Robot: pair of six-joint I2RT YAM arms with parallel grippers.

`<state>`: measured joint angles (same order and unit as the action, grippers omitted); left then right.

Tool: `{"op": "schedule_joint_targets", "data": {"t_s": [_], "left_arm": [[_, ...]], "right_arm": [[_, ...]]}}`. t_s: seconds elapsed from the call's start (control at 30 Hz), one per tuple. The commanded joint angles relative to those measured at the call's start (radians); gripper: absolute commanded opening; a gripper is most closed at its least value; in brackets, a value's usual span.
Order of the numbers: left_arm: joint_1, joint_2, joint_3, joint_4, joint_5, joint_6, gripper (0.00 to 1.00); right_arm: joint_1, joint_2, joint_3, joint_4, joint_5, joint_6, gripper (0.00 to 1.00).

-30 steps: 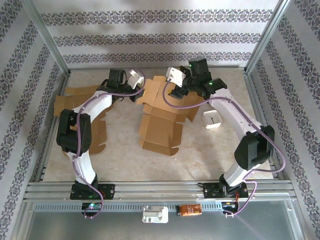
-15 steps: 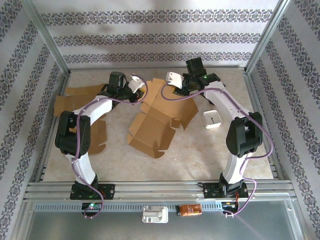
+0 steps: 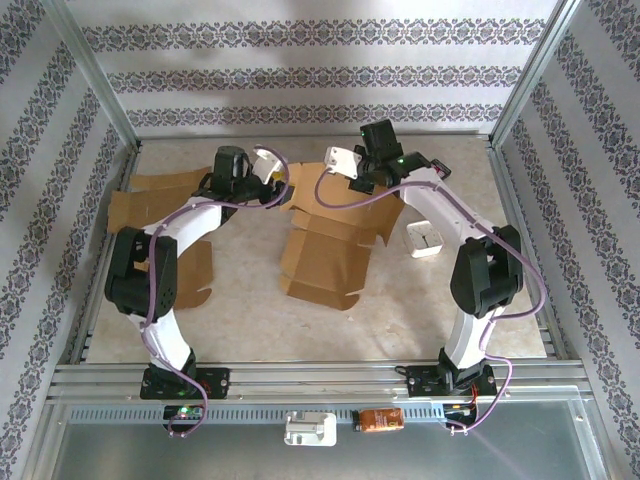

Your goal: Fold the paper box

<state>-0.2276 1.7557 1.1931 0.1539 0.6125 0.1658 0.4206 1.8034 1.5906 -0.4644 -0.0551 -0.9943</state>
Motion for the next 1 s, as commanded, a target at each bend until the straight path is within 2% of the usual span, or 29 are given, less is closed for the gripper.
{"op": "schedule_joint_targets", "data": {"t_s": [0.0,0.13,0.23,0.33,0.6,0.77,0.97], "left_arm": [[-0.002,-0.135,-0.035,0.136,-0.009,-0.427,0.68],[-0.005,-0.237,-0.095,0.109,-0.027,-0.778,0.70],[-0.013,-0.271,-0.129,0.071,-0.089,-1.019,0.61],[-0.024,-0.235,-0.077,-0.017,-0.049,-1.165,0.55],[-0.082,-0.074,0.066,-0.107,0.000,-1.279,0.51],[-0.082,0.006,0.069,-0.028,0.006,-1.322,0.48],[-0.096,0.079,0.071,0.025,0.073,-1.340,0.44]], "right_arm": [[0.043,-0.090,-0.077,0.140,0.179,-0.109,0.00],[0.072,-0.115,-0.181,0.256,0.235,-0.144,0.00],[0.094,-0.125,-0.283,0.374,0.253,-0.156,0.00],[0.116,-0.127,-0.354,0.482,0.272,-0.164,0.00],[0.151,-0.113,-0.499,0.720,0.340,-0.216,0.00],[0.169,-0.113,-0.548,0.783,0.339,-0.239,0.00],[0.172,-0.110,-0.550,0.799,0.339,-0.241,0.00]]}}
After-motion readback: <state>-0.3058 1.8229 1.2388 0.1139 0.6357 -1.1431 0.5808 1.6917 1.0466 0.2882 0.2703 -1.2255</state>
